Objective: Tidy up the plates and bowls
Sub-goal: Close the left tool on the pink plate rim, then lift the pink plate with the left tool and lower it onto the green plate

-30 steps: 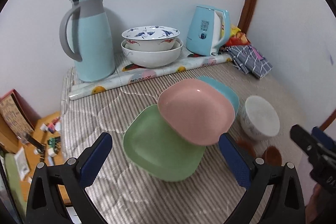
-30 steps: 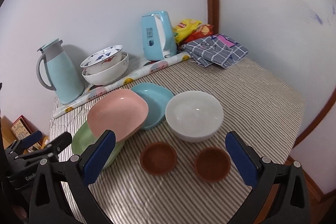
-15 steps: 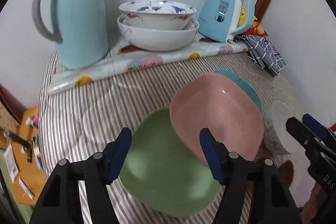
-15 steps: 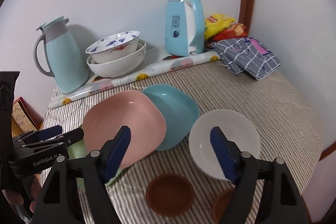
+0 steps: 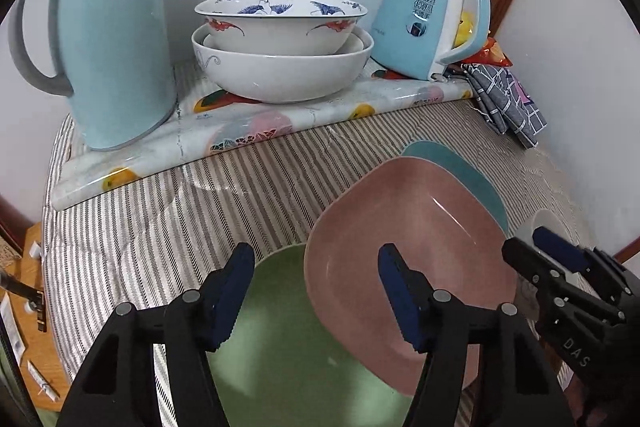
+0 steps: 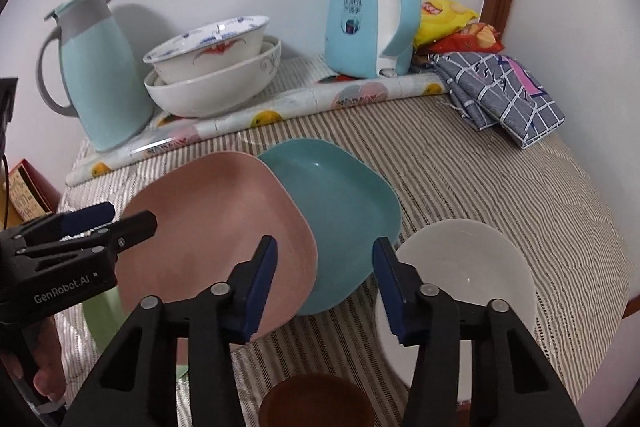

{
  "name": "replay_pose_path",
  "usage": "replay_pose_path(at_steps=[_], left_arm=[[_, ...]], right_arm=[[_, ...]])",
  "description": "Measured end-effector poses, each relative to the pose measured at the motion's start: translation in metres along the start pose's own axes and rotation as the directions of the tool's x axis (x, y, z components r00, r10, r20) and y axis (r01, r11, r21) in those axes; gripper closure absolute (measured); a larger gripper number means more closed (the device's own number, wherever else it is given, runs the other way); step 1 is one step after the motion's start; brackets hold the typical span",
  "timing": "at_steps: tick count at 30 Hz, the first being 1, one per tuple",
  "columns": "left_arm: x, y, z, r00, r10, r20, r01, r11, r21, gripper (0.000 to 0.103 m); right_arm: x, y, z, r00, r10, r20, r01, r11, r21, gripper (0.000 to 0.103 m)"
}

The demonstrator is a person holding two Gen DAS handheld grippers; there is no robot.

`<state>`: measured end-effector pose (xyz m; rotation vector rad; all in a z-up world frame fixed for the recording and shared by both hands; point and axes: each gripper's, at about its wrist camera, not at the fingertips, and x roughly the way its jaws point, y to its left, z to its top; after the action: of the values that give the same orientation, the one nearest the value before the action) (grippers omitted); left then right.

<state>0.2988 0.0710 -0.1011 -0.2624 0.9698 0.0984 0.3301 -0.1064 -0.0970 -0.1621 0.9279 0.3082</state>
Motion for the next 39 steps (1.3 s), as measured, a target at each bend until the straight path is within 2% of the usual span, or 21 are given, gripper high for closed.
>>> replay_pose_path(at_steps=[2, 5, 6, 7, 9, 10, 12, 13, 18, 26, 39], left_arm=[[0.001, -0.002, 0.001, 1.0, 0.002, 0.008, -0.002, 1.0, 0.006, 0.041], [0.004, -0.003, 0.003, 1.0, 0.01, 0.015, -0.01, 1.0, 0.02, 0.047], [0.006, -0.004, 0.004, 1.0, 0.007, 0.012, -0.007, 1.0, 0.025, 0.052], [0.007, -0.004, 0.004, 1.0, 0.003, 0.01, -0.004, 1.0, 0.023, 0.06], [0.009, -0.002, 0.003, 1.0, 0.015, 0.016, -0.015, 1.0, 0.0, 0.068], [0.011, -0.002, 0.003, 1.0, 0.005, 0.013, -0.005, 1.0, -0.005, 0.07], [0.013, -0.004, 0.0, 1.0, -0.025, 0.005, 0.025, 1.0, 0.007, 0.081], [0.014, -0.005, -0.001, 1.0, -0.021, 0.003, 0.021, 1.0, 0.013, 0.082], [0.013, -0.005, -0.003, 1.0, -0.009, 0.006, 0.009, 1.0, 0.019, 0.09], [-0.002, 0.007, -0.01, 1.0, -0.018, 0.021, 0.018, 1.0, -0.006, 0.092], [-0.028, 0.04, -0.029, 0.999, 0.005, 0.043, -0.001, 0.995, -0.096, 0.092]], right_arm=[[0.003, -0.001, 0.0, 1.0, 0.004, -0.009, -0.004, 1.0, 0.005, 0.062], [0.007, 0.002, 0.0, 1.0, 0.005, -0.012, -0.005, 1.0, -0.007, 0.065], [0.01, 0.003, 0.0, 1.0, 0.0, -0.016, 0.0, 1.0, -0.013, 0.067], [0.012, 0.004, 0.0, 1.0, -0.006, -0.023, 0.005, 1.0, -0.019, 0.071], [0.015, 0.006, -0.001, 0.999, -0.013, -0.031, 0.012, 1.0, -0.028, 0.08], [0.016, 0.006, -0.001, 0.999, -0.011, -0.032, 0.01, 1.0, -0.026, 0.084], [0.018, 0.008, -0.003, 1.0, -0.01, -0.029, 0.009, 0.999, -0.032, 0.088], [0.018, 0.009, -0.004, 1.0, -0.012, -0.028, 0.011, 0.999, -0.037, 0.091], [0.018, 0.009, -0.006, 1.0, -0.031, -0.005, 0.03, 0.999, -0.032, 0.095], [0.014, 0.013, -0.004, 1.0, -0.004, 0.021, 0.004, 1.0, -0.024, 0.096], [0.007, 0.047, -0.012, 0.999, 0.044, 0.025, -0.043, 0.997, -0.06, 0.096]])
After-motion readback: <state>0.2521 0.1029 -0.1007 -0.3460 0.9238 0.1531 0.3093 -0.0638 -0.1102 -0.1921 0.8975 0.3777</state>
